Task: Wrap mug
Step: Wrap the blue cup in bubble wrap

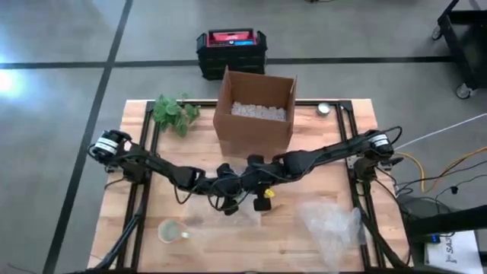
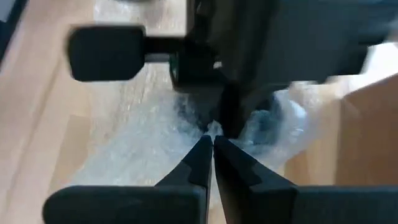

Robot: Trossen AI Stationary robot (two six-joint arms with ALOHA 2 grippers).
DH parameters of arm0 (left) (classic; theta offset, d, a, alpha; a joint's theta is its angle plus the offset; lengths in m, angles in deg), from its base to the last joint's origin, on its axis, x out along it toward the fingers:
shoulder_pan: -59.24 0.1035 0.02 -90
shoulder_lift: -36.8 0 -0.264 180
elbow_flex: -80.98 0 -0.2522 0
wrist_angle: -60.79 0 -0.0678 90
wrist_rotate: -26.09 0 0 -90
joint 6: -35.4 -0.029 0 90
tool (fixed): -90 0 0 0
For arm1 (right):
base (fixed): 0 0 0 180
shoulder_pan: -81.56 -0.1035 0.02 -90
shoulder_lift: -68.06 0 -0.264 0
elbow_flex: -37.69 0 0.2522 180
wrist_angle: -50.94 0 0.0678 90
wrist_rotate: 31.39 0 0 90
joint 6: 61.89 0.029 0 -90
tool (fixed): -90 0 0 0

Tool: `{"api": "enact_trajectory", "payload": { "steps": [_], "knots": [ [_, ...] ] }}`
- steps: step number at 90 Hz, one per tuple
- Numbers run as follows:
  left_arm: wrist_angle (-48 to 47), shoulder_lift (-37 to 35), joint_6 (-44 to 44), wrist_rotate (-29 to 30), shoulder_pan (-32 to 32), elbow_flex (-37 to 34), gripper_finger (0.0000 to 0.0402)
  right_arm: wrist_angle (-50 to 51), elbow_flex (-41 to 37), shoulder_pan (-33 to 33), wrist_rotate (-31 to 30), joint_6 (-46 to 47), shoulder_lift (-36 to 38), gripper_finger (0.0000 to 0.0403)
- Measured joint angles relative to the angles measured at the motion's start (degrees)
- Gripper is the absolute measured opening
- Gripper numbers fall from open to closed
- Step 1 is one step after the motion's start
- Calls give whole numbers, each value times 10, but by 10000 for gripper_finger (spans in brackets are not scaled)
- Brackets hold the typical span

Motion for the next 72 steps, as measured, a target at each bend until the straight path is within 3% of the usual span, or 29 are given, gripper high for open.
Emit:
{"api": "enact_trajectory", "payload": {
  "steps": [22, 49, 72],
  "knots": [
    [-11, -11, -1, -7, 0, 1, 20, -23, 2, 4, -1, -1, -46, 2],
    [-191, -92, -9, -5, -3, 68, 20, -4, -6, 4, -1, -1, -68, 2],
    [-172, -96, -54, 25, 2, 63, 20, -13, -13, 5, -2, -1, -66, 2]
  ]
}}
